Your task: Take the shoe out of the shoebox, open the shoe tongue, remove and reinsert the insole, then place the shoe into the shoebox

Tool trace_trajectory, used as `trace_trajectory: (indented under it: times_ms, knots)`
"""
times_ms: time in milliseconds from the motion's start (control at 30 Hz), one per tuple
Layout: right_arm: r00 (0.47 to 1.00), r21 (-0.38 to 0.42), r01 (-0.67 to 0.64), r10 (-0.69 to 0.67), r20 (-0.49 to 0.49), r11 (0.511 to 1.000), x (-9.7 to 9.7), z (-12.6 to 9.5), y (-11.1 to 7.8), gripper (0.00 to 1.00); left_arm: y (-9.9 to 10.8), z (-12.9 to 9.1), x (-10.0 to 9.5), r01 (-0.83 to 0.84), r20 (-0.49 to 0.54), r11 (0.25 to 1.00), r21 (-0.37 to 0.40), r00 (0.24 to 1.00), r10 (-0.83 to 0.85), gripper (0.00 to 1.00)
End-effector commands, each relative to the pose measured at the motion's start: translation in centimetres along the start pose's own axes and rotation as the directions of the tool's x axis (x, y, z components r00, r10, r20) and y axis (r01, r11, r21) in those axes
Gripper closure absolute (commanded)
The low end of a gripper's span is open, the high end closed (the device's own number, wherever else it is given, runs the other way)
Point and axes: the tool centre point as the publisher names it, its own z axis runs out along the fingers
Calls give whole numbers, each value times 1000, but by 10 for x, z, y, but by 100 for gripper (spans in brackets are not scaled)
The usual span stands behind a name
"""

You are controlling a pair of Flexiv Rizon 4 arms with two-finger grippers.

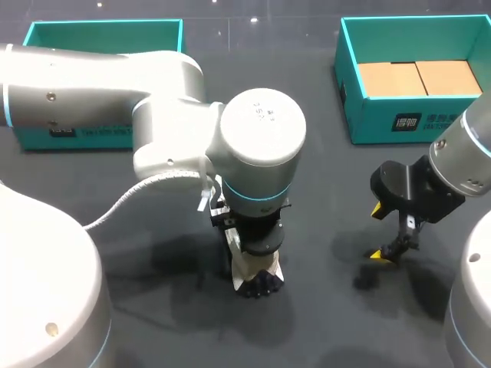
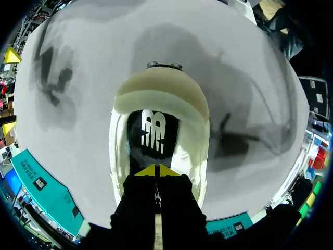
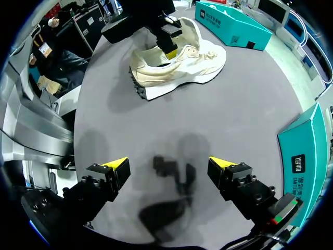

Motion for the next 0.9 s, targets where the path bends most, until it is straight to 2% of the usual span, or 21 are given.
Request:
trace_trajectory:
  times_ms: [33,67,100,133,167,200,233,567,767,900]
  knots:
    - [1000,-1,1,-1,3,1000,2,0,-1,0,2,6,-5,-4,-18,1000,0,1000,4,85]
    - [1000,-1,1,-1,3,1000,2,0,-1,0,3,7,-5,-16,-30,1000,4,999,16,76]
    - [1000,-1,1,-1,3,1000,2,0,-1,0,4,9,-5,-23,-39,1000,13,999,23,72]
    - [1000,-1,1,-1,3,1000,2,0,-1,0,5,9,-5,-28,-49,999,21,998,29,56]
    - [1000,-1,1,-1,3,1000,2,0,-1,0,5,10,-4,-29,-53,999,24,998,30,35]
    - [1000,-1,1,-1,3,1000,2,0,-1,0,5,9,-3,-32,-52,999,27,998,33,8]
    - [1000,-1,1,-1,3,1000,2,0,-1,0,5,8,-1,-36,-53,999,31,998,38,0]
    - [1000,-1,1,-1,3,1000,2,0,-1,0,-1,-8,10,-32,-41,999,44,999,34,0]
    - [1000,-1,1,-1,3,1000,2,0,-1,0,-3,-16,11,-46,-17,998,41,999,47,0]
    - [1000,-1,1,-1,3,1000,2,0,-1,0,1,-14,8,-46,-19,998,40,999,47,0]
